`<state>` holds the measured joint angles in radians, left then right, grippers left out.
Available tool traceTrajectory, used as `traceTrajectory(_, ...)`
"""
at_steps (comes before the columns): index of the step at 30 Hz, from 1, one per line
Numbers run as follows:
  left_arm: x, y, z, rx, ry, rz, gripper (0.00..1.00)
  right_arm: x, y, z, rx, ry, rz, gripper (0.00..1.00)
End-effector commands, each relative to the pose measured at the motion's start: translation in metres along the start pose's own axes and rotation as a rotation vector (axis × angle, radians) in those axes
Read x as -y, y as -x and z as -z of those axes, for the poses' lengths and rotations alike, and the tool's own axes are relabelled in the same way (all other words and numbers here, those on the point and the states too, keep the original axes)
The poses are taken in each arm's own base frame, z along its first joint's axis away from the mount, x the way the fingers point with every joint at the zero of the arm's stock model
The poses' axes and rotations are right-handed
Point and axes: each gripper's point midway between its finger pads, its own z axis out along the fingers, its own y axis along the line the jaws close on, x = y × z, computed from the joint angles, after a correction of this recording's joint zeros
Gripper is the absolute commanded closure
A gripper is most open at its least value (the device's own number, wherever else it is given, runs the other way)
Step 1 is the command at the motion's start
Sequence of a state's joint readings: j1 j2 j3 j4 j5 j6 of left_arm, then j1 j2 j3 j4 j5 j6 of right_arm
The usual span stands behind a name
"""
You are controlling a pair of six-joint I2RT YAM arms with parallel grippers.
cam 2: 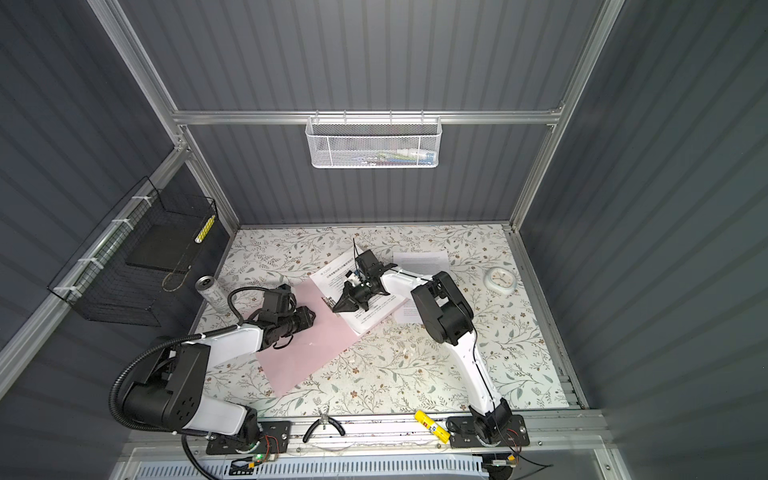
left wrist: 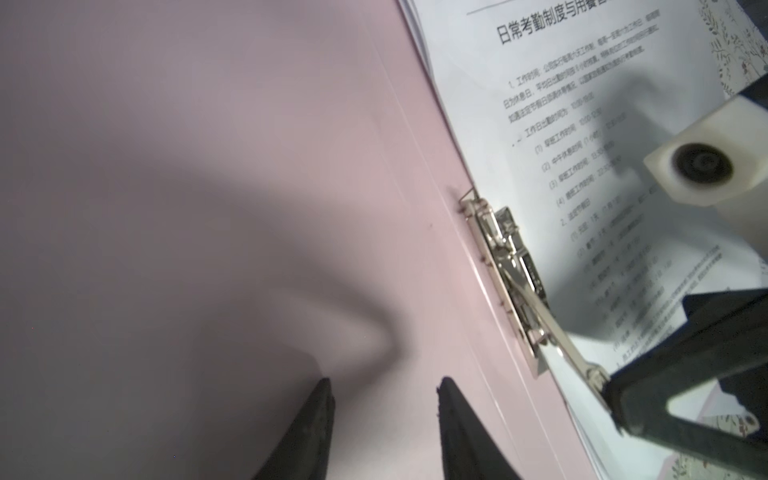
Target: Put the files into the folder
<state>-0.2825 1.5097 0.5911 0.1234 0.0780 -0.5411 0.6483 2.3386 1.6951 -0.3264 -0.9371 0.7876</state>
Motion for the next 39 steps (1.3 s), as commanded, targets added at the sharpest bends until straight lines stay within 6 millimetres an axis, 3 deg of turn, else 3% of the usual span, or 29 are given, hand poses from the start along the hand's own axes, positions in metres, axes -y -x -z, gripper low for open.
traceTrajectory(1, -0.012, -0.017, -0.013, -0.108, 0.064, -0.005, 0.59, 0.042, -0.005, -0.008, -0.022, -0.106, -0.069, 1.0)
traceTrajectory(9, -0.018, -0.015, -0.026, -0.138, 0.114, 0.007, 0.61, 0.053, -0.005, -0.005, -0.016, -0.139, -0.08, 1.0)
traceTrajectory(18, -0.02, -0.015, -0.03, -0.154, 0.129, 0.007, 0.63, 0.1, -0.008, 0.007, -0.001, -0.328, -0.076, 1.0)
traceTrajectory(28, -0.02, -0.018, -0.034, -0.177, 0.13, 0.009, 0.63, 0.133, -0.005, 0.008, -0.005, -0.444, -0.085, 1.0)
traceTrajectory(39, -0.02, -0.019, -0.037, -0.192, 0.136, 0.011, 0.64, 0.152, -0.011, 0.0, -0.044, -0.521, -0.076, 1.0)
